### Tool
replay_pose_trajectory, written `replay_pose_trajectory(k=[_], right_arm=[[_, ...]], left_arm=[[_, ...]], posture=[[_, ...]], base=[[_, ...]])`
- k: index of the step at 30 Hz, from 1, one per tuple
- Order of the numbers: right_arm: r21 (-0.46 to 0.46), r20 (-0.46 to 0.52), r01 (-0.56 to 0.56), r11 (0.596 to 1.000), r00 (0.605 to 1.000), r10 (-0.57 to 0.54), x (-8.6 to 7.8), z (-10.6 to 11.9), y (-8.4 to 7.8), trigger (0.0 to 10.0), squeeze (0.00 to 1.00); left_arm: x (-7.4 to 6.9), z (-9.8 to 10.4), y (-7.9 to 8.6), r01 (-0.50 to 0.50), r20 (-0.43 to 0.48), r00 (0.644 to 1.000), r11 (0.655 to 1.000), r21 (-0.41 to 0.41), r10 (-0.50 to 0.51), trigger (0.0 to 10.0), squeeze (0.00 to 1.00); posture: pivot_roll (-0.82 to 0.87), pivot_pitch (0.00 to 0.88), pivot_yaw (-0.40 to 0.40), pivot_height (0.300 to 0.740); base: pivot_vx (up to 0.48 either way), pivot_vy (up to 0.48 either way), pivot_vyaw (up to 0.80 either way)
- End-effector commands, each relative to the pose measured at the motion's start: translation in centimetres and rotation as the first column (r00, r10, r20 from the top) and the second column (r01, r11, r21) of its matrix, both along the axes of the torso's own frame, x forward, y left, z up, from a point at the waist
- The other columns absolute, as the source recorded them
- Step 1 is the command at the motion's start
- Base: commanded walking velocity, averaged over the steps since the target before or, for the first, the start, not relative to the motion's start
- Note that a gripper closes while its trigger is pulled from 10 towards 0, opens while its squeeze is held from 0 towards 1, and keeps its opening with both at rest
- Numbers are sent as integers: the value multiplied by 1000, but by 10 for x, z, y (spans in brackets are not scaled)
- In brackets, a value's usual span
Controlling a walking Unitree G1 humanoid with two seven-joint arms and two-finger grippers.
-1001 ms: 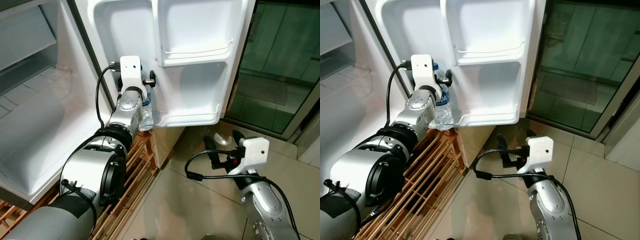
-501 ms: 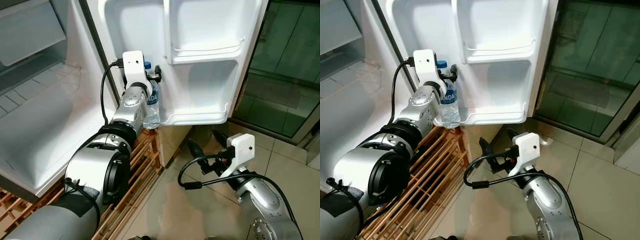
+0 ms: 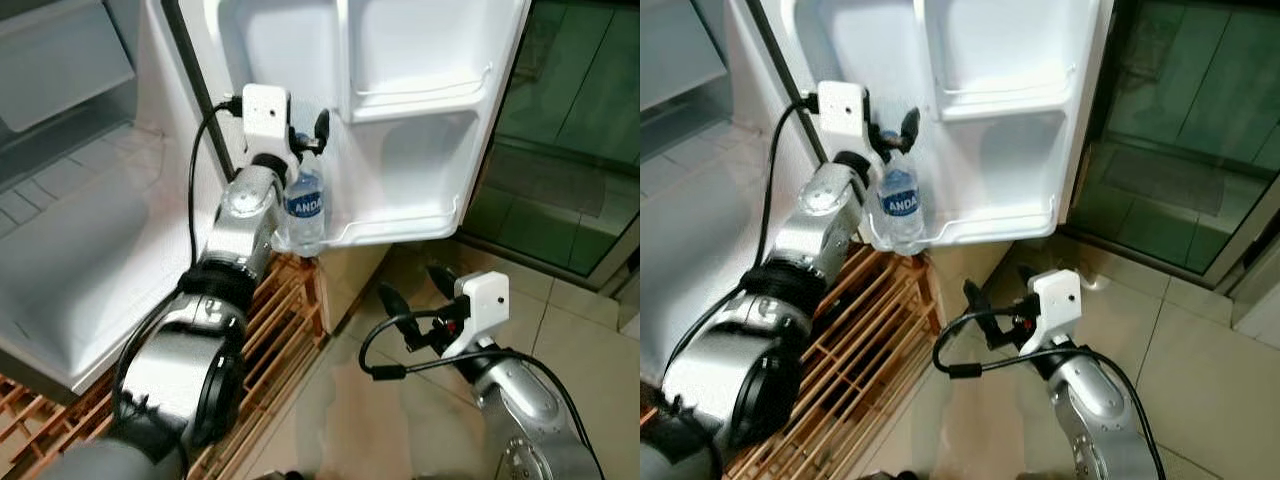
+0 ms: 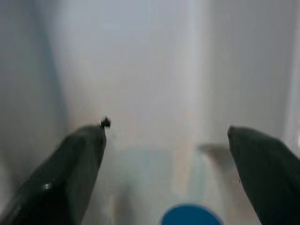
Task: Restocking fridge
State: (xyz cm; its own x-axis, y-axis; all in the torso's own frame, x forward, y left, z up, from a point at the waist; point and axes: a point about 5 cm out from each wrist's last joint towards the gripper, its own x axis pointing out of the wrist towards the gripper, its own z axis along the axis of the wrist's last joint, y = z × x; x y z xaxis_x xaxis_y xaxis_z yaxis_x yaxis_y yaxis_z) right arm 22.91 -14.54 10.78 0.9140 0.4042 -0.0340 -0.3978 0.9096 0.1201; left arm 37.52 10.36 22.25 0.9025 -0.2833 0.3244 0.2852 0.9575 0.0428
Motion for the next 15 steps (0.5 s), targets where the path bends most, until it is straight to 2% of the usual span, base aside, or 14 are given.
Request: replay_pose_trajectory(k=[1, 2, 4, 5, 6, 7, 8, 10, 11, 12, 13, 14, 15], right_arm=[[3, 9, 10, 1000, 1000, -10, 1, 0, 0, 10000, 0], [3, 9, 10, 1000, 1000, -10, 1, 0, 0, 10000, 0], [-1, 13, 22, 1000, 1000, -22, 0, 0, -2, 10000, 0], [-1, 13, 22, 1000, 1000, -22, 0, 0, -2, 10000, 0], [-1, 25, 70, 998, 997, -70, -1, 0, -7, 10000, 0], [4, 30, 96, 995, 995, -96, -2, 1, -10, 10000, 0], [4, 30, 96, 995, 995, -96, -2, 1, -10, 10000, 0], [5, 36, 134, 991, 990, -135, -5, 1, -15, 10000, 0], [5, 36, 134, 991, 990, -135, -5, 1, -15, 10000, 0], [5, 36, 143, 990, 989, -143, -6, 1, -16, 10000, 0], [2, 35, 153, 988, 988, -153, -8, 0, -17, 10000, 0], [-9, 38, 177, 984, 984, -176, -9, 0, -21, 10000, 0], [-9, 38, 177, 984, 984, -176, -9, 0, -21, 10000, 0]], left_arm=[[-18, 3, 7, 58, 65, 996, 998, 28, -60, 10000, 1000], [-18, 3, 7, 58, 65, 996, 998, 28, -60, 10000, 1000], [-32, -12, 13, 102, 30, 994, 994, 43, -104, 10000, 1000], [-32, -12, 13, 102, 30, 994, 994, 43, -104, 10000, 1000], [-51, -36, 24, 135, -43, 990, 988, 76, -132, 10000, 1000], [-62, -45, 30, 138, -66, 989, 986, 89, -132, 10000, 1000], [-62, -45, 30, 138, -66, 989, 986, 89, -132, 10000, 1000], [-87, -62, 38, 168, -120, 981, 980, 110, -155, 10000, 831], [-87, -62, 38, 168, -120, 981, 980, 110, -155, 10000, 831], [-95, -67, 39, 184, -138, 976, 976, 114, -168, 10000, 831], [-106, -73, 40, 210, -160, 969, 967, 143, -187, 10000, 427], [-119, -84, 45, 206, -190, 968, 954, 219, -166, 10000, 0], [-119, -84, 45, 206, -190, 968, 954, 219, -166, 10000, 0]], posture=[[-171, 0, 135, 740], [-171, 0, 135, 740], [-165, 0, 134, 740], [-165, 0, 134, 740], [-151, 0, 125, 740], [-151, 0, 125, 740], [-151, 0, 125, 740], [-139, 0, 116, 740], [-139, 0, 116, 740], [-136, 0, 113, 740], [-131, 0, 104, 740], [-128, 0, 99, 740], [-128, 0, 99, 740]], base=[[0, 0, 0], [0, 0, 0], [0, 0, 0], [0, 0, 0], [0, 0, 0], [0, 0, 0], [0, 0, 0], [0, 0, 0], [0, 0, 0], [0, 0, 0], [0, 0, 0], [0, 0, 0], [0, 0, 0]])
